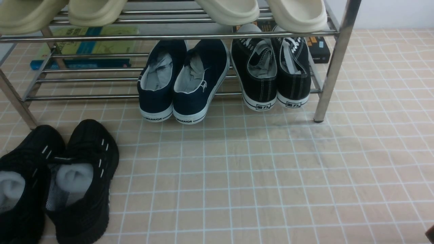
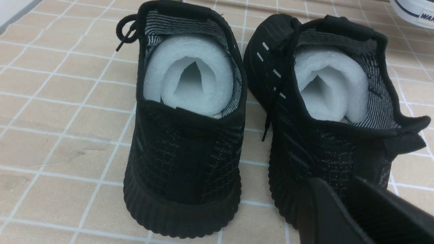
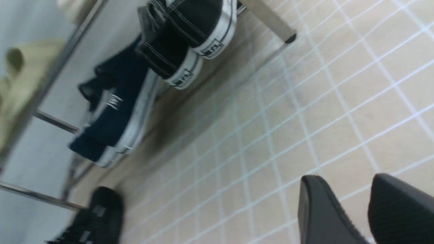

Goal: Take the shoes off the shelf from the light coffee tablecloth by hand.

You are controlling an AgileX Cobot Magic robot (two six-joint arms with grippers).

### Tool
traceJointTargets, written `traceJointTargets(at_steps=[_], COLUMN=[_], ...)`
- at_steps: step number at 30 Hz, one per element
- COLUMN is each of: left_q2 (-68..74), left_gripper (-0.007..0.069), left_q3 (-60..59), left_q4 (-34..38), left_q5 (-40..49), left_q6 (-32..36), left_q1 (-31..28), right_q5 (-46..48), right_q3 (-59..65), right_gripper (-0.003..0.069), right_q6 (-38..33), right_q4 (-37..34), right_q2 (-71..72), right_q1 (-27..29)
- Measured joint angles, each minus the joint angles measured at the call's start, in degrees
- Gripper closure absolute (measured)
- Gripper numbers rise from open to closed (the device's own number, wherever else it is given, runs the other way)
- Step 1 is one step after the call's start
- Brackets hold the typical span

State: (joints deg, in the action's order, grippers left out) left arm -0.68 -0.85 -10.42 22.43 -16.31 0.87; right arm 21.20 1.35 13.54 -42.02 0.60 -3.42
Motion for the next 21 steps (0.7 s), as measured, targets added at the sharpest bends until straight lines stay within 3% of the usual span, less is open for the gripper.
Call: traceJointTargets(at_steps=[4, 7, 9, 13, 14, 16, 20, 21], left_q2=[0.0, 0.0, 0.0, 0.0, 0.0, 0.0, 0.0, 0.0], left_gripper=[0.0465, 0.0463, 0.0463, 0.0463, 0.0463, 0.0462, 0.0455, 0.0455], left_q3=[0.0, 0.0, 0.0, 0.0, 0.0, 0.0, 0.0, 0.0], left_q4=[0.0, 0.0, 0.0, 0.0, 0.0, 0.0, 0.0, 0.0], left_q5=[0.0, 0.0, 0.0, 0.0, 0.0, 0.0, 0.0, 0.0], left_q6=[0.0, 0.0, 0.0, 0.0, 0.0, 0.0, 0.0, 0.0], left_q1=[0.0, 0.0, 0.0, 0.0, 0.0, 0.0, 0.0, 0.0], right_q5=[-1.0, 0.2, 1.0, 1.8, 2.0, 5.1, 25.6, 26.6], right_q3=[0.0, -1.4, -4.6, -18.2, -18.8, -24.0, -36.0, -36.4], right_gripper=[0.0420, 0.0427, 0.0466, 0.0653, 0.0660, 0.0671, 0.0666, 0.0665], right_q6=[-1.4, -5.9, -10.7, -23.0, -23.4, -26.4, -30.9, -31.1], right_q4=[-7.5, -9.0, -9.0, -5.6, -5.3, -1.9, 5.4, 5.6], right_q2=[0.0, 0.0, 0.0, -7.9, -8.5, -14.8, -35.3, -36.2], right_q1=[0.0, 0.0, 0.0, 0.0, 0.0, 0.0, 0.0, 0.0])
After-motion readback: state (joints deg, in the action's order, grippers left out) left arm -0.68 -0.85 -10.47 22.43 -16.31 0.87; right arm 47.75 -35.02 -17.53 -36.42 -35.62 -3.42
